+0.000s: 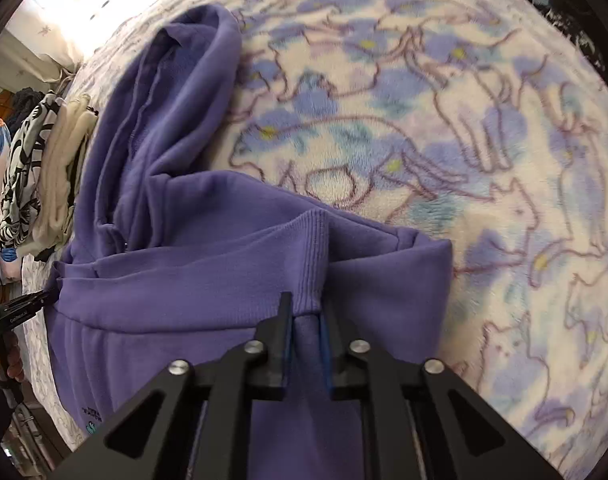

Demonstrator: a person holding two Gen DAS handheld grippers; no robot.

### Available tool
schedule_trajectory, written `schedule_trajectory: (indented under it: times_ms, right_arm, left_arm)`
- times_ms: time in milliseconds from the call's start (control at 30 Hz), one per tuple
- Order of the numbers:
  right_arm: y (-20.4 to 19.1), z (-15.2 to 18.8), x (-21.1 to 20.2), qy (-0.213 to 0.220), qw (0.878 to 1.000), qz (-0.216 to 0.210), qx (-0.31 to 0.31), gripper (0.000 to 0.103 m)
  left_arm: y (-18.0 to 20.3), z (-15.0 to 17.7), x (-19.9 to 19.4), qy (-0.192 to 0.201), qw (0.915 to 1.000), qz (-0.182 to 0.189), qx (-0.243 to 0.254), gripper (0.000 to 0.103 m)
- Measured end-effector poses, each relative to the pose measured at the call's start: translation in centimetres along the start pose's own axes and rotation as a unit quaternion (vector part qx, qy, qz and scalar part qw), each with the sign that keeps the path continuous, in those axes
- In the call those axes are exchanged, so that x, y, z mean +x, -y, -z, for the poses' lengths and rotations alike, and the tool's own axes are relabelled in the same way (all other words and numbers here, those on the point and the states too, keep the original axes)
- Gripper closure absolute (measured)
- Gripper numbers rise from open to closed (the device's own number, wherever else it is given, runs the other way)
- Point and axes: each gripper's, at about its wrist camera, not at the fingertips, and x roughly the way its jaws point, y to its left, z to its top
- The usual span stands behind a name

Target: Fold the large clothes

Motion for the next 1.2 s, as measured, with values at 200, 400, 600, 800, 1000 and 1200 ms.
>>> schedule_trajectory:
  times_ms: [200, 400, 600, 800, 1000, 1200]
  right_arm:
    - [0.4, 1.0, -5.6, 0.070, 0.996, -0.018, 0.045, 0.094]
    - [1.6, 0.2, -5.8, 0.093, 0.994, -0.007, 0.064, 0.094]
    - [3.7, -1.1, 0.8, 0.046, 0.994, 0.015, 0.095, 0.094]
    - [2.4, -0.8, -0.2, 0.063, 0.995, 0.027, 0.072, 0.090]
    - [-1.0, 1.6, -5.4, 0.125, 0.991, 0.053, 0.015, 0.087]
    - [-8.5, 6.0, -5.4, 0.122, 0.990, 0.030, -0.069, 0.087]
  left_arm:
    - [-0.5, 0.0, -4.4, 0.054, 0.9976, -0.015, -0.041, 0.092]
    - [-0.4, -2.5, -3.2, 0.059, 0.9953, -0.006, -0.077, 0.092]
    - [-2.1, -3.3, 3.3, 0.010, 0.9884, 0.009, -0.151, 0.092]
    - [-1.8, -3.2, 2.2, 0.019, 0.9895, 0.017, -0.142, 0.080]
    - [0.8, 0.6, -2.8, 0.079, 0.9925, -0.031, -0.088, 0.069]
    - [4.7, 7.2, -4.0, 0.111, 0.9901, -0.037, -0.077, 0.070]
